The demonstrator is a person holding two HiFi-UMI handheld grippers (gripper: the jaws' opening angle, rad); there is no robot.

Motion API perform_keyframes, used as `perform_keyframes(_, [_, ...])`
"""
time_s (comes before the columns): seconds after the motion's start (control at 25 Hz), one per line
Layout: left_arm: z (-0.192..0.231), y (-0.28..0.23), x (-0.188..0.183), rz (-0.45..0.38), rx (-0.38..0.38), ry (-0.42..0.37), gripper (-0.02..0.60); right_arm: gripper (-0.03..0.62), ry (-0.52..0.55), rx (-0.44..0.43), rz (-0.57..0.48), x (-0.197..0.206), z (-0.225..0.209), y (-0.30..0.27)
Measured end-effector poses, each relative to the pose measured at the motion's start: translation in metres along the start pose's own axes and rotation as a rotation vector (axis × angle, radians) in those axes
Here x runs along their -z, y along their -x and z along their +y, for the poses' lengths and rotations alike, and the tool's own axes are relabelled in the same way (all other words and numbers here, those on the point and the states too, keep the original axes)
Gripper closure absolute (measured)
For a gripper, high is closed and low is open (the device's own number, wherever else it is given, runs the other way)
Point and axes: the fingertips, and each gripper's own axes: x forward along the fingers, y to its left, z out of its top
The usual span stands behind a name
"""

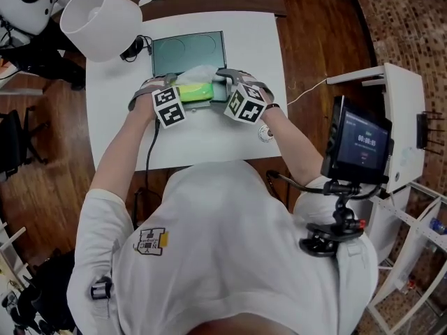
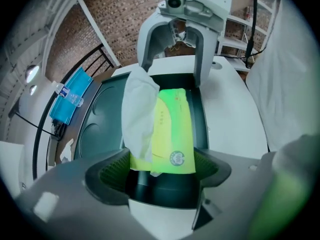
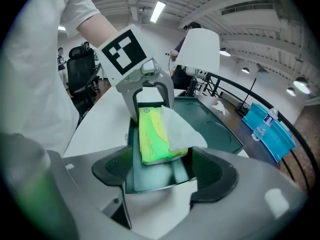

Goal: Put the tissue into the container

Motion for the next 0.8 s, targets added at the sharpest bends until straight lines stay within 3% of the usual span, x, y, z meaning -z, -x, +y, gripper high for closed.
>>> perform_keyframes(0.08, [0.000,-0.004,0.001,-0.011,0.003,0.011,0.198,0.320,-0.001,0.030,-0.025,-0.007,-0.002,0.003])
perform_keyframes(0.16, [0.001,-0.007,0.000,-0.023,0.005,0.013,0.198,0.373,0.014,0.040,-0.028,-0.015,-0.003,-0.002])
perform_keyframes(0.4, [-0.001,-0.005,-0.007,-0.082,0.026,0.022,0.196,0.398,0.045,0.004,0.106,-0.001,0.004,-0.032])
perform_keyframes(0.56, [0.000,0.011,-0.006,-0.141,0.020,0.053,0.191,0.421,0.021,0.008,0.102,-0.001,0.007,-0.035])
perform_keyframes(0.8, [0.015,0.051,0.001,-0.201,-0.068,0.094,0.192,0.421,0.008,-0.009,0.102,0.001,0.004,-0.034])
